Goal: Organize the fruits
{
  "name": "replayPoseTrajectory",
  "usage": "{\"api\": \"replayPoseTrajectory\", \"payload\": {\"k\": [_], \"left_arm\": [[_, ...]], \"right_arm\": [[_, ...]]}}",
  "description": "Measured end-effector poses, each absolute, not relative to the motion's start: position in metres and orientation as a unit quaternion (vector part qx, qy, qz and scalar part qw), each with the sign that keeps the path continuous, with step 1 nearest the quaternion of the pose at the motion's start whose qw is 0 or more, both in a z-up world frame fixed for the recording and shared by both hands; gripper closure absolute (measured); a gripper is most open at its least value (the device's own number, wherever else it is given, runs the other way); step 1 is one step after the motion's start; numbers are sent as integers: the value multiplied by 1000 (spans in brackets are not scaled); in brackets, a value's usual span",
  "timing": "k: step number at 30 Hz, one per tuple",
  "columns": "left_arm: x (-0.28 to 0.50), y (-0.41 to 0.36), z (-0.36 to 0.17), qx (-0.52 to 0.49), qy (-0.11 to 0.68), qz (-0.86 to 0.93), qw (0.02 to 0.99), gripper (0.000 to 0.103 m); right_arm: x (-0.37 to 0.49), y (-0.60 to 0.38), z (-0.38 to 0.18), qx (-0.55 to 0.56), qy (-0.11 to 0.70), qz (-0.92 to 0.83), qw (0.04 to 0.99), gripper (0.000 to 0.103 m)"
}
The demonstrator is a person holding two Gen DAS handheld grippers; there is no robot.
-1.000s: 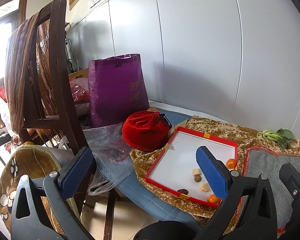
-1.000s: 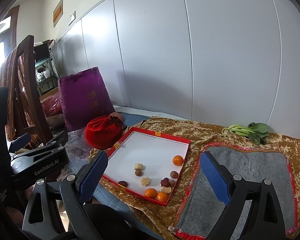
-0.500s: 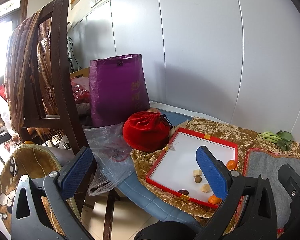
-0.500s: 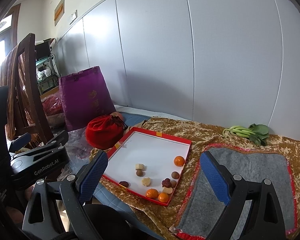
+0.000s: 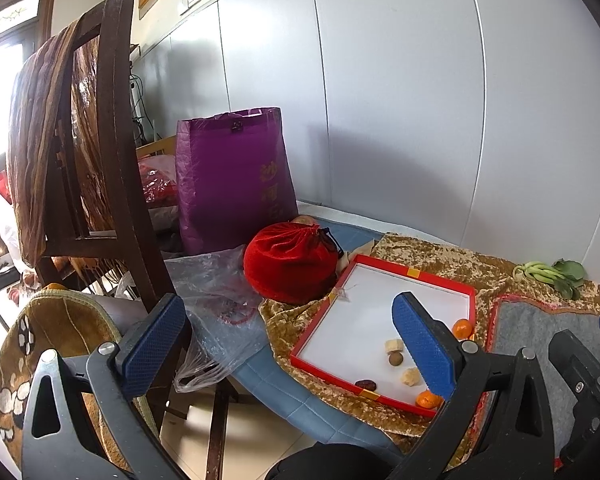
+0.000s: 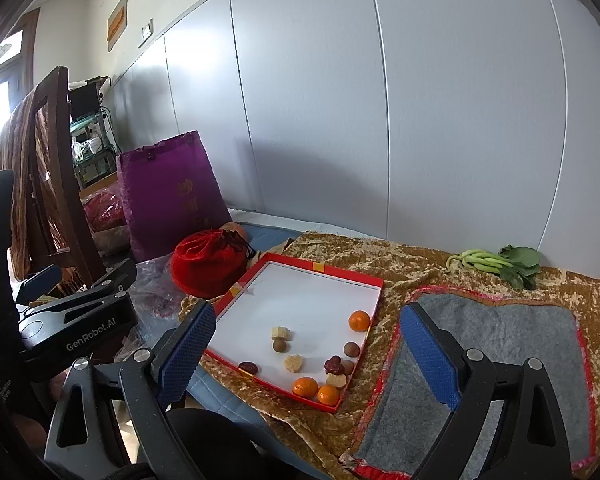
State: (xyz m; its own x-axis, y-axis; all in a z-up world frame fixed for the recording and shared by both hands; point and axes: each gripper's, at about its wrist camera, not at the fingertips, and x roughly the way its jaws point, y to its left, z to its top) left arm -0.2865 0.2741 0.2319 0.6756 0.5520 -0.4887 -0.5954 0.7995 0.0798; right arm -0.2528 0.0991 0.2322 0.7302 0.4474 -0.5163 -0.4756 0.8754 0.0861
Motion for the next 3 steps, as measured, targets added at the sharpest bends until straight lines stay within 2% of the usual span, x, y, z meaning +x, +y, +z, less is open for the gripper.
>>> {"api": "replayPoseTrajectory", "payload": {"k": [3], "left_arm": [[-284,273,231,-42,257,313,913,0]], "right_arm": [[-246,98,224,-21,284,244,927,9]]}}
